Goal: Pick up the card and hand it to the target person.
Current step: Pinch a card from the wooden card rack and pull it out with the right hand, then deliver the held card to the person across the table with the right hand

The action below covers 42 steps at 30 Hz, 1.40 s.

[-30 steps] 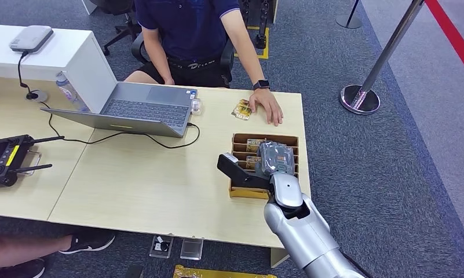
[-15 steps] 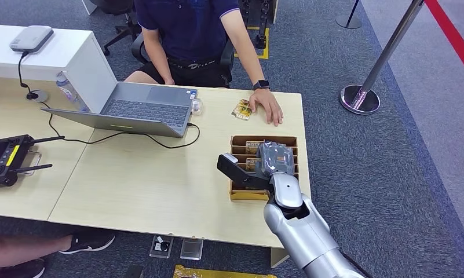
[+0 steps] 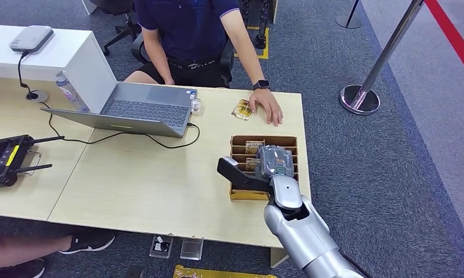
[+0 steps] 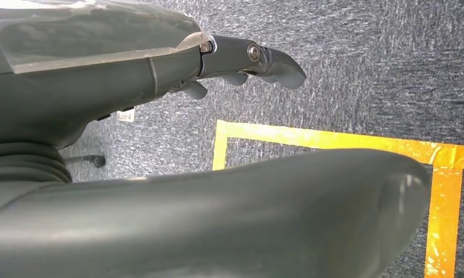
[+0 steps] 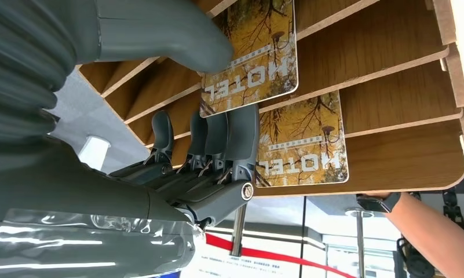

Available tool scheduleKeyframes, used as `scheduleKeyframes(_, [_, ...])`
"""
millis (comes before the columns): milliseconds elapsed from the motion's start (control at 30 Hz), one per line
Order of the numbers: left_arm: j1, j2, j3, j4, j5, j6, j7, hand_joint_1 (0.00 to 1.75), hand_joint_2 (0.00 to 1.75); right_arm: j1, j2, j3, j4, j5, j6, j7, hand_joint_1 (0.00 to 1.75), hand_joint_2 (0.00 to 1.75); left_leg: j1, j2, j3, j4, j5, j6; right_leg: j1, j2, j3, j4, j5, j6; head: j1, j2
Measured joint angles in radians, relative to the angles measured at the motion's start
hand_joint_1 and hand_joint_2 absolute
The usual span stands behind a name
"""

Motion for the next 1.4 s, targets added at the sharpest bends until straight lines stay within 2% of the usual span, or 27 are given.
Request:
scheduleKeyframes(233, [0.000,0.000,-0.002,0.000,0.000,0.001,0.000,0.00,0.00,0.000,0.000,0.000,0.007,-0.001,0.000,-0.002,1.15,1.75,0.000,0.000,0.000,0.000,0.000,0.000,0.000,0.000,0.000,0.000,0.000,0.000,0.000,0.000])
scheduleKeyframes(400, [0.000,0.000,-0.005,0.000,0.000,0.003,0.000,0.00,0.00,0.000,0.000,0.000,0.007,-0.002,0.001,-0.003,1.39,1.75,0.000,0.000,0.001,0.000,0.000,0.000,0.000,0.000,0.000,0.000,0.000,0.000,0.000,0.000])
scheduleKeyframes(667, [0.000,0.000,-0.013,0.000,0.000,0.006,-0.004,0.00,0.00,0.000,0.000,0.000,0.006,-0.003,0.008,-0.003,1.43,1.75,0.000,0.000,0.001,0.000,0.000,0.000,0.000,0.000,0.001,0.000,0.000,0.000,0.000,0.000])
scheduleKeyframes(800, [0.000,0.000,-0.013,0.000,-0.002,0.005,-0.018,0.00,1.75,0.000,0.000,0.000,0.006,-0.003,0.009,-0.003,1.45,1.75,0.000,0.000,0.001,0.000,0.000,0.000,0.000,0.000,0.001,0.000,0.000,0.000,0.000,0.000])
scheduleKeyframes(1200, [0.003,0.001,-0.018,0.000,0.019,0.021,-0.030,0.00,1.75,0.001,-0.002,-0.001,-0.016,-0.025,0.002,-0.022,1.45,1.75,0.000,0.000,0.000,0.000,0.000,0.000,0.000,0.000,0.000,0.000,0.000,0.000,0.000,0.000])
scheduleKeyframes(1400, [0.012,0.001,-0.016,0.000,0.030,0.018,-0.031,0.00,1.75,0.013,-0.017,-0.005,-0.151,-0.056,0.013,-0.035,1.45,1.75,0.000,0.000,-0.001,0.000,0.000,0.000,0.000,0.000,-0.001,0.000,0.000,0.000,0.000,0.000])
